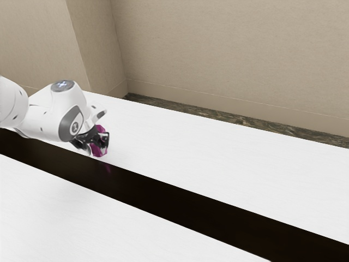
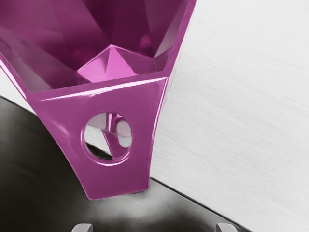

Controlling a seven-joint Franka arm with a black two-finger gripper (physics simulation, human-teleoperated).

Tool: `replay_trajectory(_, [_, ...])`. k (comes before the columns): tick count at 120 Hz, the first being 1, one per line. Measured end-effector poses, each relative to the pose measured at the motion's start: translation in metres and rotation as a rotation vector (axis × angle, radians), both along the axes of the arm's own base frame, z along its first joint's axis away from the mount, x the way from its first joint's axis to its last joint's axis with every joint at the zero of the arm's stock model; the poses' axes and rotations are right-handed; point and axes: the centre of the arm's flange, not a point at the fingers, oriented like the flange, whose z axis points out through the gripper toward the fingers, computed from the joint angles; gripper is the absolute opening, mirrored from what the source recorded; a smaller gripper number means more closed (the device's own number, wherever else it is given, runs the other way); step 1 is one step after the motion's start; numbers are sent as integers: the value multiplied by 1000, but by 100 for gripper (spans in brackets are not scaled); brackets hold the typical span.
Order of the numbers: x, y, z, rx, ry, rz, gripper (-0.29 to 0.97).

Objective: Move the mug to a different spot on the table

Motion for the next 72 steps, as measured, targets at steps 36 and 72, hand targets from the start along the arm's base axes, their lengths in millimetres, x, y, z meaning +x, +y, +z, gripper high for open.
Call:
replay_trajectory(36, [3,18,0,20,-31,41,27])
replay_trajectory(72, [16,22,-7,30,-41,54,30])
